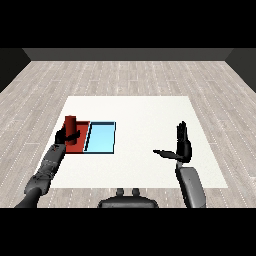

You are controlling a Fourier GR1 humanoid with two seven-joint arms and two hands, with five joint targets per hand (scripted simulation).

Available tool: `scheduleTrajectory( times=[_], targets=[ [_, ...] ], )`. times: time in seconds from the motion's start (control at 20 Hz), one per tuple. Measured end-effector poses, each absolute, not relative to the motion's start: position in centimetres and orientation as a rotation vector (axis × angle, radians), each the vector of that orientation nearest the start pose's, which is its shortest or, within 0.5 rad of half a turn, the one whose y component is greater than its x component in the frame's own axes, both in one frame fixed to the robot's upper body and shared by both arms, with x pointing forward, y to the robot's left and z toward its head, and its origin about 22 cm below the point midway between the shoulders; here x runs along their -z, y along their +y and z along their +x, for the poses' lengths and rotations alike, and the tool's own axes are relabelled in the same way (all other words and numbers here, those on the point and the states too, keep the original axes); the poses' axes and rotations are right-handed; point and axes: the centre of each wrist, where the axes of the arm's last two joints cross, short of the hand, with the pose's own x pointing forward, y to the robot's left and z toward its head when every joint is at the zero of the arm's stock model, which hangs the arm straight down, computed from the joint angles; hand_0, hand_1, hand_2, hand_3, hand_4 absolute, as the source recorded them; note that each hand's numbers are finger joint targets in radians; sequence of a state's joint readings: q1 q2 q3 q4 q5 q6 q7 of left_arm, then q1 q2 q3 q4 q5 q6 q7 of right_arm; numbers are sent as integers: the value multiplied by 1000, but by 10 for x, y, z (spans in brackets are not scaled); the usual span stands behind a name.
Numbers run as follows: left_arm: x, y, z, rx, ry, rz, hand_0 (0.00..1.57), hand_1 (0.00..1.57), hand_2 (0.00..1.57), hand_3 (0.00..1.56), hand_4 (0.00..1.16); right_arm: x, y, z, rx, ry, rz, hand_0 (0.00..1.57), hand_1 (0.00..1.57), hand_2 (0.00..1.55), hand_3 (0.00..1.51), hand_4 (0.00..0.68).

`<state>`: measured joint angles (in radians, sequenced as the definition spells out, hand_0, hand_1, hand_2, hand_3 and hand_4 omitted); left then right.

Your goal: Pick the red can and put it in the red box

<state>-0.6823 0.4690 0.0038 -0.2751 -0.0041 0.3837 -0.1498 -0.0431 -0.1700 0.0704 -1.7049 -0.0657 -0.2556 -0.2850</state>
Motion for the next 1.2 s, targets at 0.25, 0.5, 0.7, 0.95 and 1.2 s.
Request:
scheduleTrajectory(
  times=[0.25, 0.5, 0.7, 0.95, 1.2],
  targets=[
    [43, 379, 343, 128, -1085, 725, 0, 0, 0, 0, 427, -42, -248, 256, 22, -2025, -232, 0, 0, 0, 0, 0],
    [37, 386, 347, 273, -990, 729, 0, 0, 0, 0, 0, -40, -248, 260, 18, -2038, -217, 0, 0, 0, 0, 0],
    [30, 394, 347, 249, -973, 776, 0, 0, 0, 0, 0, -35, -251, 255, 26, -2043, -201, 0, 0, 0, 0, 0],
    [16, 399, 354, 63, -1180, 768, 0, 0, 0, 0, 0, -37, -247, 253, 40, -2062, -162, 0, 0, 0, 0, 0],
    [-11, 377, 380, -134, -1608, 597, 0, 0, 0, 0, 0, -40, -247, 252, 48, -2072, -113, 0, 0, 0, 0, 0]
  ],
)
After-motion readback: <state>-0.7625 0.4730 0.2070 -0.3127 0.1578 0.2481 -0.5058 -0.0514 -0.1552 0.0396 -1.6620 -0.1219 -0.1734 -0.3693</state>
